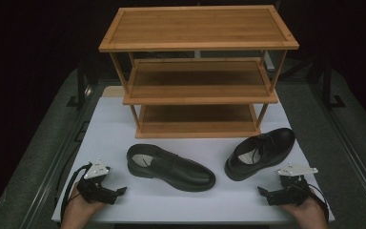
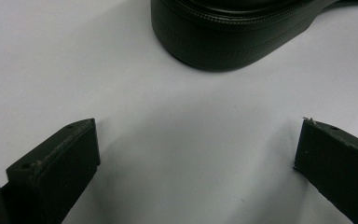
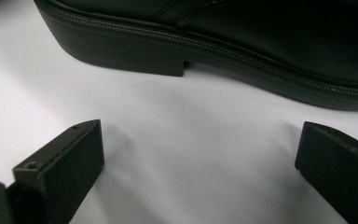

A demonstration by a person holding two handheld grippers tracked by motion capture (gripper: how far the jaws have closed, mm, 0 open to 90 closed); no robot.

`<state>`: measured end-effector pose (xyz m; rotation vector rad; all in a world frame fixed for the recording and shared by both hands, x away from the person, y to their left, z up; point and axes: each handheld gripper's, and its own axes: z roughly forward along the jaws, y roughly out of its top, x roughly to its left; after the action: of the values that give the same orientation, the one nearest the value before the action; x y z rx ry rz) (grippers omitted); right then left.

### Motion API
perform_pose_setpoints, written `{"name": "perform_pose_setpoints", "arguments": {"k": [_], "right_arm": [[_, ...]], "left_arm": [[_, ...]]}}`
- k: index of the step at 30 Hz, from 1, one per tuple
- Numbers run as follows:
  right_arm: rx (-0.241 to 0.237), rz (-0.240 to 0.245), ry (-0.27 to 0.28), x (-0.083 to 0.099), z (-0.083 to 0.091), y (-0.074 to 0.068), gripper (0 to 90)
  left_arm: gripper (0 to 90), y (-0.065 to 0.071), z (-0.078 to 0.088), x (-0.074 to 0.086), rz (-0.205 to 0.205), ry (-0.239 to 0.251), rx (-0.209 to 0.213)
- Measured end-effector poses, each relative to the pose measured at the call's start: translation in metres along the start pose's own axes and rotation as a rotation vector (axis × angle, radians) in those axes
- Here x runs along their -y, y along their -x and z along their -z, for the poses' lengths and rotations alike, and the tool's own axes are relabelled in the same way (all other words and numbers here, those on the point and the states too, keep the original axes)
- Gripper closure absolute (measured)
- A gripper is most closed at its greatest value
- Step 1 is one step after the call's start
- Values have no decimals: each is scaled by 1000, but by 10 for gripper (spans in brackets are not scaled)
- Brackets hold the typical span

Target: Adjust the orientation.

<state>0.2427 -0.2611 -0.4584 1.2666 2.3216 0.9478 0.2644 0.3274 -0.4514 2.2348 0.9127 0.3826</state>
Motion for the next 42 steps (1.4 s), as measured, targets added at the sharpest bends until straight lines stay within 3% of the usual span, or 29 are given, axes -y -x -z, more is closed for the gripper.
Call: {"name": "perform_pose_setpoints", "arguments": {"k": [15, 19, 21, 24, 28, 30, 31, 34, 42], "right_arm": [[8, -4, 4, 0, 1, 0, 39], [17, -14, 15, 0, 2, 1, 81], [15, -8, 30, 1, 4, 0, 183], [13, -10, 33, 1, 9, 0, 367], [-58, -21, 34, -1, 16, -2, 609], [-98, -2, 52, -7, 19, -9, 759], [-98, -2, 52, -7, 19, -9, 759], [-129, 41, 82, -15, 21, -22, 896], [-216, 61, 99, -35, 18, -42, 897]], "left_arm": [[7, 1, 1, 0, -7, 7, -4], [206, 3, 5, 1, -32, 48, 25], [271, 4, 6, 0, -30, 57, 33], [447, 4, 8, -2, -38, 58, 47], [665, 2, 15, -9, -10, 60, 54], [855, 0, 22, -14, 21, 71, 56], [900, 0, 22, -14, 21, 71, 56], [900, -5, 26, -21, 42, 68, 68], [900, -14, 28, -35, 39, 87, 52]]}}
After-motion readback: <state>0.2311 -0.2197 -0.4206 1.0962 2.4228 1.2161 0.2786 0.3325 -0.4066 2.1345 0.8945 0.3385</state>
